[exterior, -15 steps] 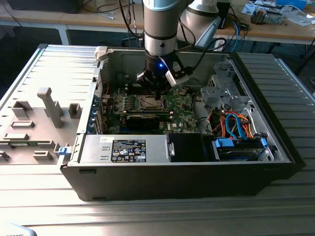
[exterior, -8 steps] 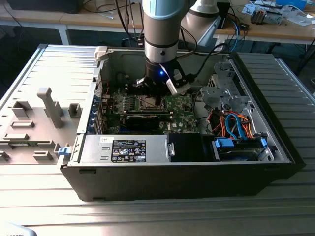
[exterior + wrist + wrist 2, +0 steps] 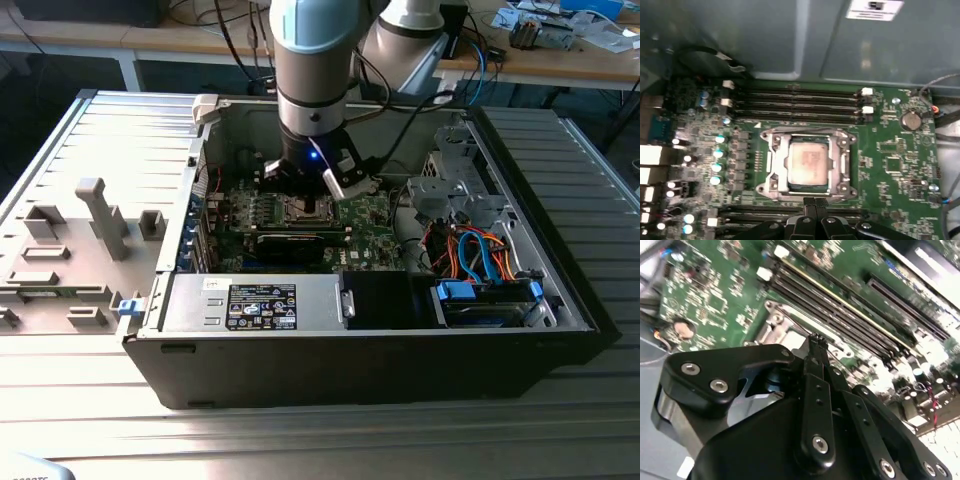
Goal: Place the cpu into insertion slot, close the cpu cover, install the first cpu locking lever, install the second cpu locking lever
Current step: 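Install the second cpu locking lever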
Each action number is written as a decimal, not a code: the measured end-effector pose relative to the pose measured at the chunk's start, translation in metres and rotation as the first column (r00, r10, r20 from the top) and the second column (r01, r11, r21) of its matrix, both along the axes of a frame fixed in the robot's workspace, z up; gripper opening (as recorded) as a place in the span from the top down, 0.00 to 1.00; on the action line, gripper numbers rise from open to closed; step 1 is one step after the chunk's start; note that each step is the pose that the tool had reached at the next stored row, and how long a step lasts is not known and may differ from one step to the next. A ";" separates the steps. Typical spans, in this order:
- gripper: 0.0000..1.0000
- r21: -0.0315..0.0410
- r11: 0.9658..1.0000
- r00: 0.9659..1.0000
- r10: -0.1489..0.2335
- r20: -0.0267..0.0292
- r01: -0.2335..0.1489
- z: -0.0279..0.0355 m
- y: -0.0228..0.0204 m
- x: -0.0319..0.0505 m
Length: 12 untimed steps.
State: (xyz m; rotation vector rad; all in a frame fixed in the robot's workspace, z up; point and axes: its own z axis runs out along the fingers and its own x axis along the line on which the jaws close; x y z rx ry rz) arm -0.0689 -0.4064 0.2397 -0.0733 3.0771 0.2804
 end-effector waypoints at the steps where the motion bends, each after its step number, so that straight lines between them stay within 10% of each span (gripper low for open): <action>1: 0.89 0.001 1.000 1.000 0.000 0.000 0.000 -0.0002 -0.0011 -0.0053; 12: 0.89 0.006 1.000 1.000 0.007 0.001 -0.007 -0.0108 -0.0074 -0.0328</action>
